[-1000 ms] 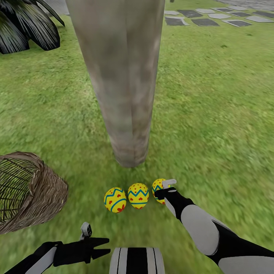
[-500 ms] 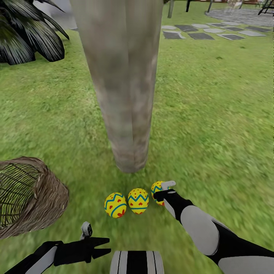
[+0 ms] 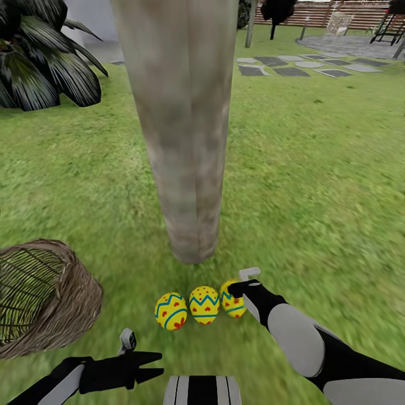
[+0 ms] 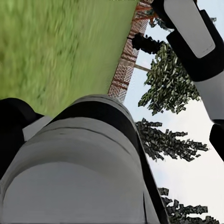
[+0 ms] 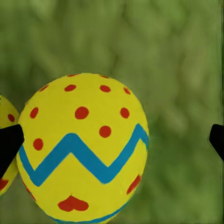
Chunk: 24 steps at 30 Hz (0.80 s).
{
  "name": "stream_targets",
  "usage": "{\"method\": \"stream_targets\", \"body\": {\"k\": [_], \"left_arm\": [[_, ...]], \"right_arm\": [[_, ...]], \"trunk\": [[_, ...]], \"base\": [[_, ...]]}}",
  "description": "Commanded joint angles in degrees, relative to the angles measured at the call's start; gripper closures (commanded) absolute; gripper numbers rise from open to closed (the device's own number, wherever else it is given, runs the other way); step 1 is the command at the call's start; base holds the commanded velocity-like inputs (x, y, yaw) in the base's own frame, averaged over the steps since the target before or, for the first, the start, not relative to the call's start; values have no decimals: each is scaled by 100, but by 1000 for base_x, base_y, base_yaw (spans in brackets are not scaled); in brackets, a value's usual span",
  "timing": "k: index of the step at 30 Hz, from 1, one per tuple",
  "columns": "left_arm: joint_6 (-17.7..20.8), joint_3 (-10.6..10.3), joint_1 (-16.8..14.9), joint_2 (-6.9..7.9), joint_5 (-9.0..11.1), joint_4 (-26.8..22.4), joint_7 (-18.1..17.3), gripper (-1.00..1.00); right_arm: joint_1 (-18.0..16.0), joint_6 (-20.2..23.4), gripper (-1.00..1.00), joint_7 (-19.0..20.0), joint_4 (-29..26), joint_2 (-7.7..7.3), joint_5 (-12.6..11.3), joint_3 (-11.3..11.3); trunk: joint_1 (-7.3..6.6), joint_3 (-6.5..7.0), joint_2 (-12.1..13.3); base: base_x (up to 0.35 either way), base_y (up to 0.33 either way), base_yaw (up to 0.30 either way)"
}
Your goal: Take the three Easter eggs out of the wicker basket on the lawn in the garden, then place them on the lawn next to a single tree (choose any tree) so that all three eggs are next to the same tree and none are left in the basket.
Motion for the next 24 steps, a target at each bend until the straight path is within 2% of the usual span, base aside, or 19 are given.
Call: {"method": "stream_targets", "body": {"k": [1, 19, 24], "left_arm": [[42, -25, -6, 10, 42, 6, -1, -100], [42, 19, -6, 35, 19, 18, 14, -100], [37, 34, -6, 47, 33, 56, 26, -100]], "right_arm": [[-1, 37, -100, -10, -8, 1, 37, -27], [74, 73, -100, -28, 36, -37, 1, -54], [204, 77, -100, -19, 40, -44, -24, -57]], "trunk": [[-3, 19, 0], [-50, 418, 24], [-63, 529, 31]], "base": [[0, 0, 0], [0, 0, 0], [0, 0, 0]]}}
